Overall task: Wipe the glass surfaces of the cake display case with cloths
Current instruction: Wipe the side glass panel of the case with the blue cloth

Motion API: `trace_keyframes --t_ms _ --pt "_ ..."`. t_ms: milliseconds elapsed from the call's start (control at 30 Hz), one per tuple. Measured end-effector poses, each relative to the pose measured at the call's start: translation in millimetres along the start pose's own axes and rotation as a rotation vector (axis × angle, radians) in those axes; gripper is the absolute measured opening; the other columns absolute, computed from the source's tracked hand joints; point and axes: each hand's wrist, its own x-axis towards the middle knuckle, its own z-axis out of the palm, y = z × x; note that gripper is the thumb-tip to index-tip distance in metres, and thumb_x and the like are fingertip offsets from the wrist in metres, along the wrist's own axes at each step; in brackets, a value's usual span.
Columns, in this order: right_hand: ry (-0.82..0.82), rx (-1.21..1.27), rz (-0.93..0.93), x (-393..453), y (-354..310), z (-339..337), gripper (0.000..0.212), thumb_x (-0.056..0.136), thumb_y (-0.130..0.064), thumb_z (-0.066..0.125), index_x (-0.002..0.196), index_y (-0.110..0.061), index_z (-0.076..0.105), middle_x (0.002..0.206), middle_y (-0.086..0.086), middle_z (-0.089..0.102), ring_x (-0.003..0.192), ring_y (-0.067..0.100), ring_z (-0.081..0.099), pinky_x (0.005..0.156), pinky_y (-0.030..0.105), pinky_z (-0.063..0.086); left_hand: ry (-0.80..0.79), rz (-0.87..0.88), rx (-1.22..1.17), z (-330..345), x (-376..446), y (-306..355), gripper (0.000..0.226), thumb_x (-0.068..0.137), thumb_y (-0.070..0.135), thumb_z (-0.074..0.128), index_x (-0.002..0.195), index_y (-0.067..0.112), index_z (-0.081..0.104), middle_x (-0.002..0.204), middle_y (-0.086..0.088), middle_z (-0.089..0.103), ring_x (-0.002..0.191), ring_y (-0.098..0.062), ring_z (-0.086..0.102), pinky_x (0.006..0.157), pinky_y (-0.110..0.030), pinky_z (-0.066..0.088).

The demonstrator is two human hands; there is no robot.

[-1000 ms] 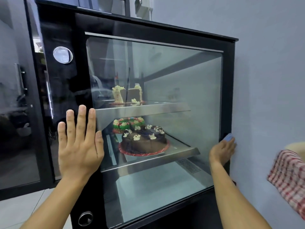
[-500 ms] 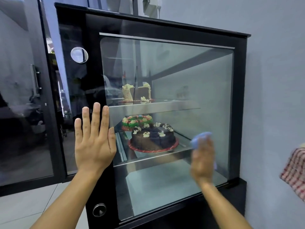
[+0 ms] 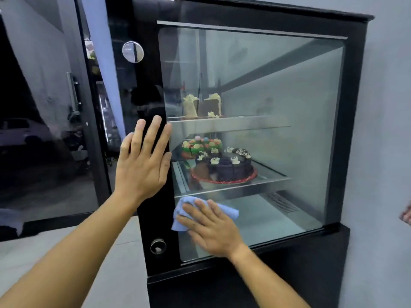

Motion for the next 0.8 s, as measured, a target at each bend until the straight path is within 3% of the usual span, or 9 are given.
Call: trace_keyframes --t_ms 67,167,233,300,367,500,567,700,800 --pt "0.031 0.010 0.101 -7.9 40.3 -5.1 0.061 0.104 -0.036 0.048 0.162 -0.035 0.029 0.173 -0.004 0.011 0.160 0.024 0.013 0.129 0.045 0.010 -0.024 0.091 0.043 -2.9 10.4 -14.8 0.067 0.106 0.044 0.037 0.165 0.014 0.024 0.171 -0.013 0.021 0.151 -0.035 0.023 0.110 -0.044 0.026" --pt "0.238 0.138 0.819 63.4 42.7 -23.4 0.059 0.108 -0.036 0.032 0.165 -0.024 0.018 0.173 0.006 0.006 0.160 0.029 0.006 0.129 0.048 0.006 -0.020 0.400 0.152 -8.1 32.4 -31.9 0.066 0.107 0.046 0.036 0.165 0.016 0.024 0.170 -0.013 0.023 0.156 -0.032 0.023 0.111 -0.043 0.028" --pt "0.321 0.228 1.075 116.1 4.2 -30.4 0.061 0.109 -0.037 0.028 0.165 -0.015 0.016 0.172 0.014 0.004 0.160 0.034 0.004 0.129 0.051 0.008 -0.006 0.540 0.161 -13.5 56.5 -38.7 0.061 0.111 0.043 0.024 0.167 0.023 0.013 0.174 -0.008 0.013 0.160 -0.027 0.013 0.121 -0.043 0.022" --pt "0.246 0.221 0.883 123.5 -45.3 -24.8 0.060 0.109 -0.037 0.026 0.165 -0.015 0.017 0.172 0.014 0.001 0.160 0.035 0.002 0.129 0.050 0.003 -0.045 0.512 0.119 -19.1 81.7 -44.2 0.060 0.112 0.042 0.020 0.168 0.025 0.005 0.175 -0.004 0.005 0.161 -0.025 0.005 0.126 -0.044 0.014" --pt "0.087 0.233 0.470 80.6 -81.5 -7.0 0.058 0.109 -0.036 0.032 0.164 -0.020 0.024 0.174 0.007 0.001 0.160 0.031 0.004 0.130 0.047 0.000 -0.111 0.479 0.083 -20.5 91.0 -47.2 0.061 0.112 0.043 0.018 0.167 0.026 0.002 0.175 -0.003 0.001 0.162 -0.024 0.000 0.128 -0.044 0.008" --pt "-0.059 0.070 -0.210 29.5 -47.1 3.0 0.060 0.101 -0.037 0.052 0.159 -0.032 0.038 0.170 -0.004 0.024 0.160 0.021 0.013 0.130 0.041 0.007 -0.133 0.450 0.052 -18.9 85.6 -44.9 0.061 0.111 0.043 0.020 0.168 0.025 0.003 0.175 -0.005 0.001 0.162 -0.026 -0.001 0.131 -0.044 0.003" --pt "0.008 0.075 -0.203 64.4 -14.3 -8.2 0.059 0.100 -0.035 0.053 0.157 -0.031 0.041 0.168 -0.001 0.028 0.159 0.023 0.017 0.130 0.043 0.008 -0.125 0.451 0.039 -18.8 86.6 -43.8 0.061 0.112 0.041 0.023 0.168 0.023 0.007 0.175 -0.007 0.004 0.161 -0.029 0.001 0.131 -0.045 0.004" --pt "0.139 0.279 0.392 133.7 -26.9 -31.8 0.058 0.104 -0.037 0.046 0.160 -0.023 0.036 0.171 0.003 0.017 0.160 0.028 0.007 0.129 0.049 0.007 -0.102 0.448 0.032 -17.9 87.8 -45.2 0.060 0.112 0.039 0.028 0.167 0.022 0.012 0.174 -0.009 0.009 0.161 -0.032 0.006 0.131 -0.048 0.009" --pt "0.004 0.377 0.244 88.0 -85.5 -15.2 0.064 0.103 -0.041 0.046 0.163 -0.024 0.030 0.173 0.001 0.012 0.161 0.025 0.005 0.128 0.049 0.010 -0.109 0.427 0.034 -20.6 84.9 -42.5 0.059 0.112 0.039 0.027 0.167 0.023 0.012 0.174 -0.008 0.009 0.161 -0.032 0.006 0.131 -0.048 0.009"
